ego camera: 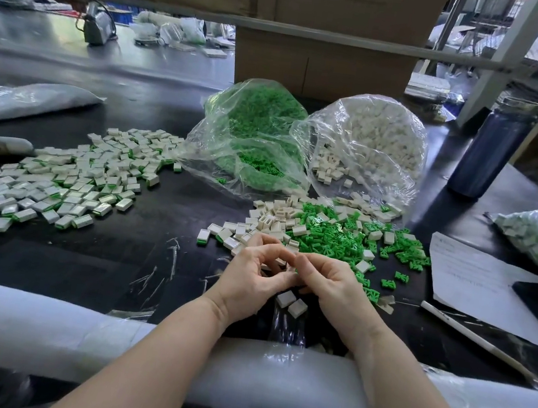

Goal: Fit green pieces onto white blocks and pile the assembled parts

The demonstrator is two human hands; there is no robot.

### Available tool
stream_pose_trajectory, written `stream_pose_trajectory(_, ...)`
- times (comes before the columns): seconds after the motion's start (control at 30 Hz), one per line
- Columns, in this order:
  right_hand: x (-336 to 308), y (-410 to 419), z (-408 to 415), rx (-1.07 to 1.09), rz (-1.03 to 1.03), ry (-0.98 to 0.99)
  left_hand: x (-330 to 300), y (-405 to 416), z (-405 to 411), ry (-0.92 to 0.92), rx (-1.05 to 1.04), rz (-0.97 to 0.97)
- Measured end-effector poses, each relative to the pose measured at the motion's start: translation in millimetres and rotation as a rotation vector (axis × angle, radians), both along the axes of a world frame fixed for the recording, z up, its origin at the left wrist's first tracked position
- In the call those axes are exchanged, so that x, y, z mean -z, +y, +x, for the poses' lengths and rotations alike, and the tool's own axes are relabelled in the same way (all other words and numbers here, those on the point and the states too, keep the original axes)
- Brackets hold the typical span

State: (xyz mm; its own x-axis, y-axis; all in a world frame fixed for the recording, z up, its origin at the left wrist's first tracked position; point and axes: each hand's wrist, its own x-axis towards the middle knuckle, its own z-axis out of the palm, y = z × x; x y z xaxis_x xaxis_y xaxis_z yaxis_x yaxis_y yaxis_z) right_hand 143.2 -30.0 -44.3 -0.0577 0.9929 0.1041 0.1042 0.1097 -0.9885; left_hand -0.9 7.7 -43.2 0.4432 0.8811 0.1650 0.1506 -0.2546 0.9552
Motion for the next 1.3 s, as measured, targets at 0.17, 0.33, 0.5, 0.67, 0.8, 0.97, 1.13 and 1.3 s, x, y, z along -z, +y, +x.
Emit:
stream_pose_trajectory(0.17,3.5,1.6,2.2,-0.026,-0.026,-0.006,-2.4,-1.9,0.1,0.062,0.041,0.064)
stream_pose_trajectory(0.33,3.9,1.5,2.5,-0.01,-0.019,-0.036,-2.4,-2.6,0.8,0.082,0.046,0.078)
stream_pose_trajectory(0.5,1.2,0.0,-0.1,0.021,-0.021,-0.042,-1.2,-1.8,0.8,0.088,0.061,0.077)
stream_pose_trajectory(0.67,0.6,-0.6,-1.4,0.037,-0.02,-0.009,-0.7,-2.3,1.1,0.12,0.072,0.106)
stream_pose_trajectory(0.8,0.8,-1.0,-1.1,0.049,-0.012,-0.019,-0.5,-3.0,1.8,0.138,0.082,0.12)
stream_pose_trajectory(0.97,0.2,-0.9,-2.3,0.06,-0.018,0.0,0.1,-2.4,3.0,0.151,0.087,0.133)
stream_pose_trajectory(1.13,0.1,-1.7,-1.8,0.065,-0.01,-0.023,0.7,-2.6,2.5,0.158,0.085,0.14)
stream_pose_trajectory(1.3,-0.7,-2.4,-2.5,0.06,-0.023,0.001,0.1,-2.7,3.0,0.164,0.084,0.148)
